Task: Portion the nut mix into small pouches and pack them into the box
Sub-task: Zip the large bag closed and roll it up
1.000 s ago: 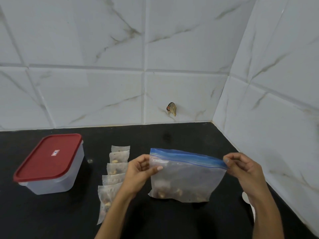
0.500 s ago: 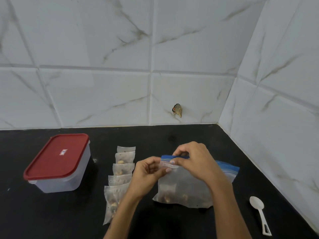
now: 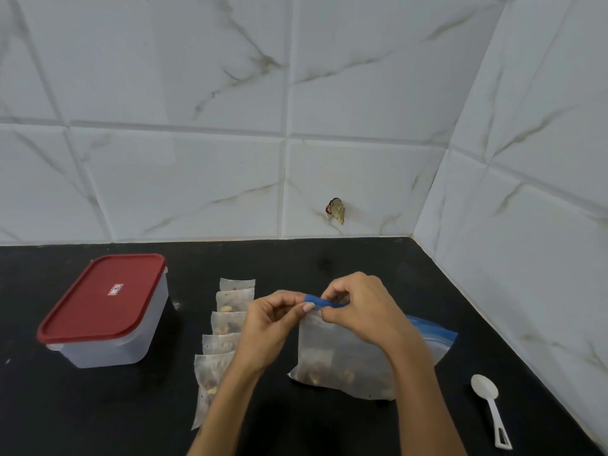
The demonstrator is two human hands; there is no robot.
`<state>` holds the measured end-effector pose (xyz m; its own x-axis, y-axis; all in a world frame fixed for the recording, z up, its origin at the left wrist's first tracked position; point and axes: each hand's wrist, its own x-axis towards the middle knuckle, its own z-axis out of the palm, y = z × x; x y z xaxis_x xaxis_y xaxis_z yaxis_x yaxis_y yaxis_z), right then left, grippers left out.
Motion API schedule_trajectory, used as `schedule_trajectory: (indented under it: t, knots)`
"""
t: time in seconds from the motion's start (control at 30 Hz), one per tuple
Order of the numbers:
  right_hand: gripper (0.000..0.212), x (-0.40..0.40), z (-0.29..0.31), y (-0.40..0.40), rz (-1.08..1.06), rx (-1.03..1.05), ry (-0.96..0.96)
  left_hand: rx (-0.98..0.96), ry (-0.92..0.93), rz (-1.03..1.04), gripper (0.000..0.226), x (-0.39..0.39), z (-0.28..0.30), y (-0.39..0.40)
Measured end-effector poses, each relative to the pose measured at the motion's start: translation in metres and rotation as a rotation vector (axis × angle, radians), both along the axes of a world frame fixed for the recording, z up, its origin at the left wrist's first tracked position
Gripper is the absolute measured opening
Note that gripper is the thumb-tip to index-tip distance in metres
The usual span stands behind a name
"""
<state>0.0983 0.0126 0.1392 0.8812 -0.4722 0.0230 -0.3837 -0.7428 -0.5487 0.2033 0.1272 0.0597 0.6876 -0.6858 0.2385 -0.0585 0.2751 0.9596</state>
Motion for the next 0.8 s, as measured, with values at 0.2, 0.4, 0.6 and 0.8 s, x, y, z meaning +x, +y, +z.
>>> schedule_trajectory:
  t: [0.2,0.4,0.6,0.8]
  knots:
    - [0.017,0.004,0.0,0.004,0.009,-0.01,-0.018,0.088,-0.143,0.032,0.009,-0.001,0.0,0.0]
    - [0.016,0.003,-0.002,0.004,0.012,-0.019,-0.019,0.079,-0.169,0.066,0.009,-0.004,0.0,-0.001]
    - [0.024,-0.008,-0.003,-0.001,-0.063,0.002,-0.005,0.059,-0.107,0.05,0.007,-0.005,0.0,-0.001]
    - [0.016,-0.008,-0.001,0.002,-0.027,-0.033,-0.007,-0.019,-0.008,-0.001,0.025,-0.01,0.003,0.0]
